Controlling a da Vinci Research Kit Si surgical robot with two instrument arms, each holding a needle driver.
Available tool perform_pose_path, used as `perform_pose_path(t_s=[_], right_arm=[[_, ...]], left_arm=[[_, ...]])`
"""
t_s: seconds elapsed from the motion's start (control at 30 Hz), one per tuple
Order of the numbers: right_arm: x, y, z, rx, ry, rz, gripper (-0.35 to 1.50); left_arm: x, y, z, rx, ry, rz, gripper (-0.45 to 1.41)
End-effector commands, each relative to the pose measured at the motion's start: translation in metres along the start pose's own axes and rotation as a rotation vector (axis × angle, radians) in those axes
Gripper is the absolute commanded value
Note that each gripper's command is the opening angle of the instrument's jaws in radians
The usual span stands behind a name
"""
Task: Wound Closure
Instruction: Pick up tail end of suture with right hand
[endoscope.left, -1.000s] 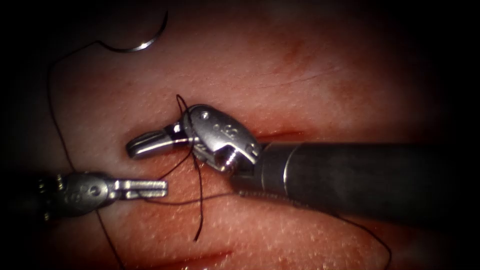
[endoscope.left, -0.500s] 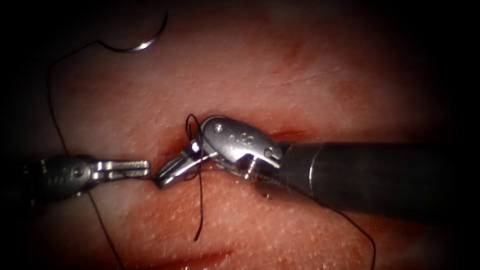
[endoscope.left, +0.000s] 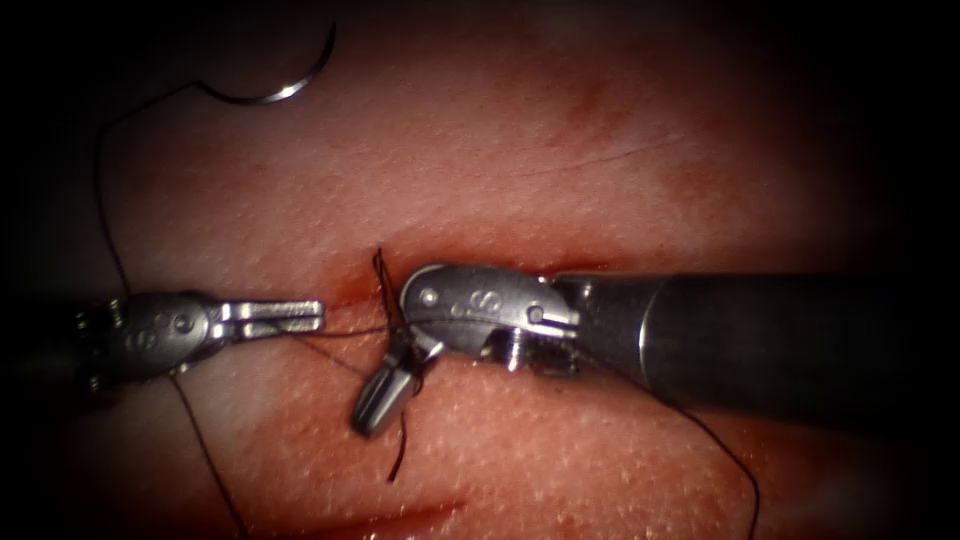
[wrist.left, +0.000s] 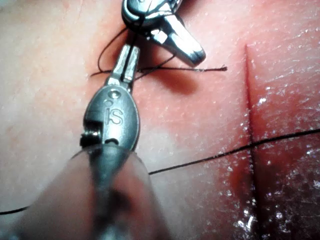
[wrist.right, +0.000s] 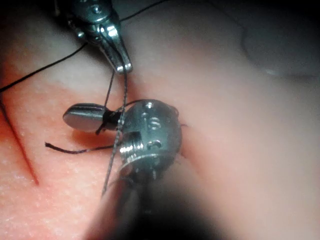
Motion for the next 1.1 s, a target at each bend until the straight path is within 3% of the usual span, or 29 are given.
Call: perform_pose_path(t_s=[0.03, 0.1, 0.4, 0.53, 0.67, 0.87, 0.97, 1.1], right_arm=[[-0.0004, 0.0007, 0.0004, 0.007, -0.023, -0.01, 0.34], [-0.0007, 0.0004, 0.0008, 0.011, -0.031, -0.02, 0.66], [-0.002, -0.0009, 0.0017, 0.075, -0.084, -0.058, 0.74], [-0.0023, -0.0007, 0.0017, 0.074, -0.163, -0.064, 0.52], [-0.0031, 0.0002, 0.0027, 0.028, -0.269, -0.121, 0.47], [-0.004, -0.0002, 0.0043, 0.052, -0.383, -0.161, 0.1], [-0.0043, -0.0006, 0.0046, 0.087, -0.406, -0.171, -0.35], [-0.0039, -0.0012, 0.0039, 0.137, -0.43, -0.16, -0.35]], left_arm=[[-0.0004, -0.0001, 0.0003, 0.001, -0.001, 0.002, -0.45], [-0.0004, -0.0001, 0.0002, 0.002, -0.003, 0.003, -0.45], [-0.001, 0.0003, -0.0002, 0.009, -0.009, 0.004, -0.45], [-0.0012, 0.0005, -0.0002, 0.01, -0.009, 0.001, -0.45], [-0.0014, 0.0008, -0.0002, 0.013, -0.01, -0.007, -0.45], [-0.0013, 0.0013, -0.0004, 0.016, -0.012, -0.004, -0.45], [-0.0011, 0.0015, -0.0004, 0.018, -0.013, -0.004, -0.45], [-0.0008, 0.0018, -0.0004, 0.021, -0.016, -0.003, -0.45]])
